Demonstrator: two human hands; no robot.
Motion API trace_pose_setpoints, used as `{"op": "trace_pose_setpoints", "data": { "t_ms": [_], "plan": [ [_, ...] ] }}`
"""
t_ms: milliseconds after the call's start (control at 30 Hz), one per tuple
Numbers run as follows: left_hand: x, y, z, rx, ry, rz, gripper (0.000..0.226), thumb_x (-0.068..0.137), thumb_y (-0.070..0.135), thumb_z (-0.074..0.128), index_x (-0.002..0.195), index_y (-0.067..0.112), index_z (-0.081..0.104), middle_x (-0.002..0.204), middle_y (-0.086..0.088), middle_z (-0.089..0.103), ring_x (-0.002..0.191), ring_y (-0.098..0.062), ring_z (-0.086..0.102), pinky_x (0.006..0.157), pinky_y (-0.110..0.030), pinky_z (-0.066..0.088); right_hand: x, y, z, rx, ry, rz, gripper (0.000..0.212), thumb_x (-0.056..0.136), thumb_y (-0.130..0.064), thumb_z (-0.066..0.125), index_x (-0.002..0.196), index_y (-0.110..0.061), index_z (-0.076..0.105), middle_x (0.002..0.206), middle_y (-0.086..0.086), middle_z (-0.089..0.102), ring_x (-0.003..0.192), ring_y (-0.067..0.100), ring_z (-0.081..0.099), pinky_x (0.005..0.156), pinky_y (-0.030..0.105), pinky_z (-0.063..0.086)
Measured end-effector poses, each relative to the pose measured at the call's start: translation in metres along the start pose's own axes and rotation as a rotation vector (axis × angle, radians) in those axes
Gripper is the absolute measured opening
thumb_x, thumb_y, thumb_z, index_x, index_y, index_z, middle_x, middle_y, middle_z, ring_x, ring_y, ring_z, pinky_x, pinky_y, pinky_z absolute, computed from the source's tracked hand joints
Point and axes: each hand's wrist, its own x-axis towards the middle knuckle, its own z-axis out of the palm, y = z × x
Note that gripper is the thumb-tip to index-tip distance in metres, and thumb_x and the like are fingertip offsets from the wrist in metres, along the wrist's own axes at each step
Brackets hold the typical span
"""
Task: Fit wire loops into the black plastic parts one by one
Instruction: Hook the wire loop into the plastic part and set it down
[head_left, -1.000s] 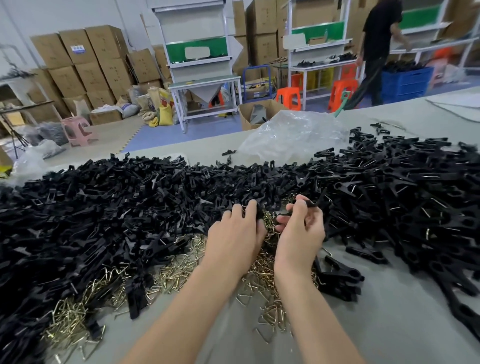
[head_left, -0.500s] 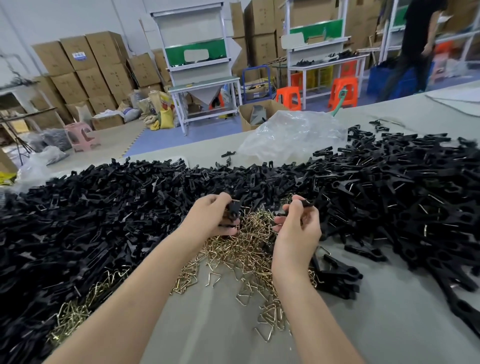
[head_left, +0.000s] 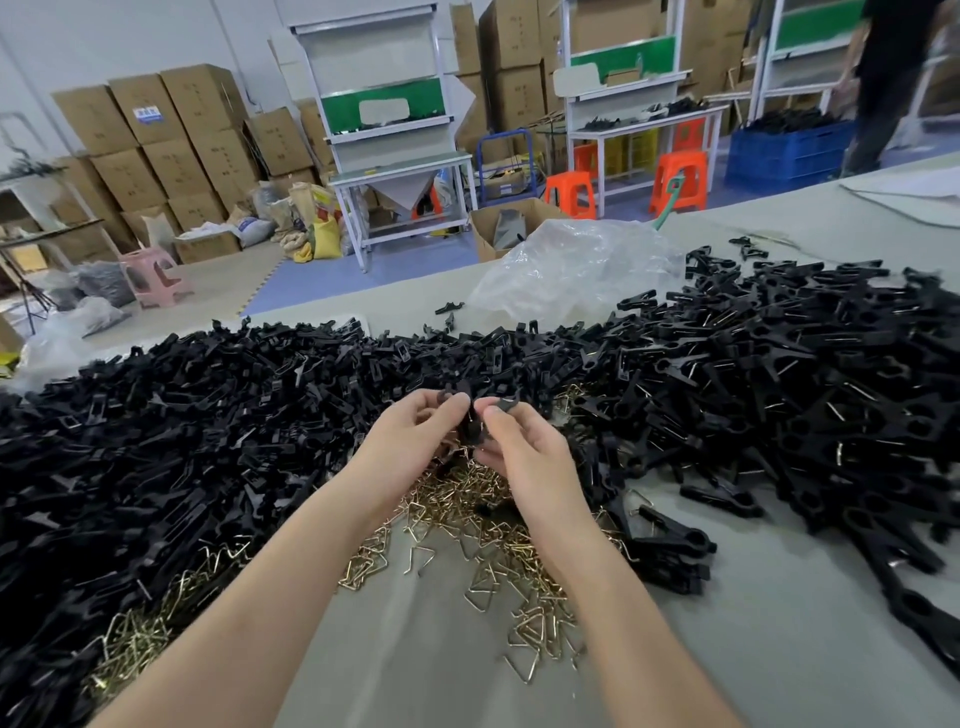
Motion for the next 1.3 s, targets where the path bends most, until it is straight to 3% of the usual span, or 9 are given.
{"op": "trace_pose_setpoints", "data": {
  "t_ms": [67,167,267,400,500,633,800,1000,1300],
  "plan": [
    [-0.002,0.009,0.001,0.233,0.060,0.133,0.020,0.096,0.045,0.061,0.097,0.026,0.067,0.088,0.004,0.074,0.078,-0.009,0.063,0.080,-0.020,0.048,0.000,-0.001,-0.002,0.093,0.029,0.005,0.018,0.102,-0.026,0.058,0.098,-0.029,0.076,0.097,-0.017,0.075,0.096,0.004,0.069,0.083,0.020,0.057],
    [0.000,0.025,0.007,0.405,0.126,0.254,0.017,0.098,0.044,0.057,0.093,0.028,0.063,0.083,0.006,0.071,0.073,-0.008,0.063,0.095,-0.035,0.049,0.002,-0.005,-0.005,0.289,0.064,0.017,0.018,0.103,-0.022,0.056,0.104,-0.021,0.074,0.110,-0.007,0.077,0.106,0.013,0.071,0.092,0.030,0.058],
    [0.005,0.047,0.021,0.325,0.121,0.277,0.013,0.099,0.041,0.057,0.097,0.029,0.060,0.085,0.007,0.071,0.073,0.001,0.065,0.069,-0.020,0.049,0.006,-0.008,-0.010,0.458,0.164,0.042,0.016,0.103,-0.020,0.056,0.109,-0.013,0.070,0.105,0.002,0.078,0.101,0.017,0.074,0.087,0.031,0.061],
    [0.036,0.100,0.062,0.033,-0.093,0.172,0.032,0.100,0.039,0.058,0.114,0.011,0.061,0.099,-0.004,0.072,0.084,-0.017,0.071,0.088,-0.034,0.059,0.009,-0.008,-0.017,0.632,0.236,0.113,0.017,0.100,-0.015,0.062,0.112,-0.003,0.065,0.081,0.006,0.074,0.079,0.020,0.074,0.071,0.027,0.061],
    [0.064,0.137,0.082,0.002,-0.211,0.167,0.033,0.098,0.046,0.057,0.115,0.019,0.058,0.109,-0.006,0.061,0.101,-0.023,0.057,0.101,-0.038,0.046,0.010,-0.005,-0.015,0.529,0.233,0.111,0.012,0.098,-0.013,0.065,0.104,-0.004,0.067,0.080,0.004,0.072,0.076,0.018,0.073,0.069,0.025,0.060],
    [0.083,0.114,0.062,0.548,-0.033,0.174,0.044,0.102,0.038,0.049,0.139,0.015,0.045,0.128,-0.008,0.059,0.119,-0.028,0.059,0.089,-0.032,0.045,0.009,0.000,-0.011,0.384,0.225,0.039,0.012,0.099,-0.009,0.061,0.099,-0.012,0.072,0.076,-0.007,0.072,0.075,0.014,0.071,0.070,0.023,0.059],
    [0.066,0.016,0.033,1.043,-0.276,0.078,0.057,0.104,0.046,0.044,0.155,0.024,0.032,0.161,-0.016,0.027,0.143,-0.037,0.035,0.117,-0.044,0.032,0.011,0.002,-0.009,0.358,0.322,-0.011,0.017,0.104,-0.014,0.054,0.103,-0.023,0.068,0.076,-0.009,0.067,0.074,0.008,0.069,0.068,0.022,0.059],
    [0.053,-0.006,0.021,1.285,-0.174,0.213,0.030,0.105,0.031,0.044,0.135,0.032,0.048,0.132,-0.004,0.047,0.128,-0.027,0.042,0.085,-0.044,0.043,0.011,0.003,-0.011,0.345,0.351,-0.013,0.014,0.103,-0.015,0.055,0.103,-0.020,0.068,0.088,-0.001,0.064,0.068,0.006,0.068,0.064,0.020,0.057],
    [0.020,0.000,-0.024,1.117,-0.022,0.280,0.023,0.106,0.030,0.042,0.119,0.032,0.061,0.120,0.008,0.063,0.096,-0.015,0.063,0.081,-0.037,0.053,0.004,0.008,-0.001,-0.045,0.264,-0.151,0.013,0.104,-0.031,0.054,0.104,-0.040,0.063,0.083,-0.022,0.070,0.076,-0.002,0.069,0.080,0.033,0.061]
  ]
}}
